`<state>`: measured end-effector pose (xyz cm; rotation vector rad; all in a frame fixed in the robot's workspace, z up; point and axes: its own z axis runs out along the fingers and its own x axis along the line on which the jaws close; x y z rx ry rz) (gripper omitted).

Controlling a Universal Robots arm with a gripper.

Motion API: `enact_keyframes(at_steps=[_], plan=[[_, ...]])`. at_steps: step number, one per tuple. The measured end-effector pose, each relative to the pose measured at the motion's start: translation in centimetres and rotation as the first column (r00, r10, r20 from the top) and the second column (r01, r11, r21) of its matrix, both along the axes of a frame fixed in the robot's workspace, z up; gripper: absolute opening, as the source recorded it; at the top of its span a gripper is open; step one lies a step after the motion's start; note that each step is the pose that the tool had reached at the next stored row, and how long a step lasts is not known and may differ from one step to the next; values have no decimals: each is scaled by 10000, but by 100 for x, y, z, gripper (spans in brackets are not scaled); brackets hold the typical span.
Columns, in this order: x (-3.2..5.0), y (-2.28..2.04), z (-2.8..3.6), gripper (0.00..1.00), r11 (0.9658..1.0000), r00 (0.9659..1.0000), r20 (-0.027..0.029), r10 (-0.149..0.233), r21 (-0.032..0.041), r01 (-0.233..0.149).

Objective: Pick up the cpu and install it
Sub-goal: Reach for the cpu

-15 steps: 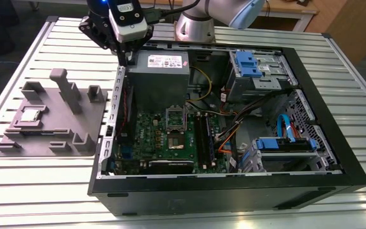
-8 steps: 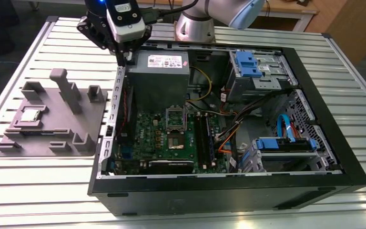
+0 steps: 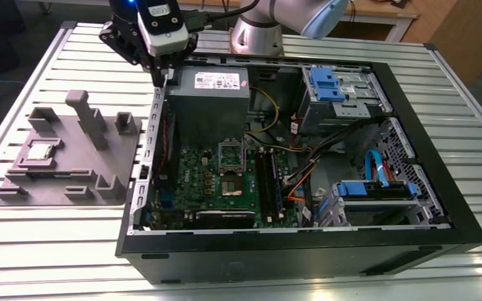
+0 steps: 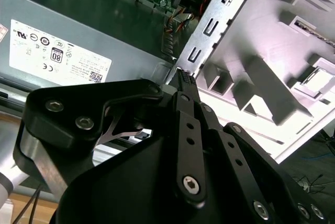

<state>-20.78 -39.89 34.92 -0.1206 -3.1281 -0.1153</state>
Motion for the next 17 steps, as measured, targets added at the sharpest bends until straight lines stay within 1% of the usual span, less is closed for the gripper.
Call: enact_keyframes(at_steps=[17], plan=[[-55,0,-10,10,10000,10000,0,1,-1,-1]])
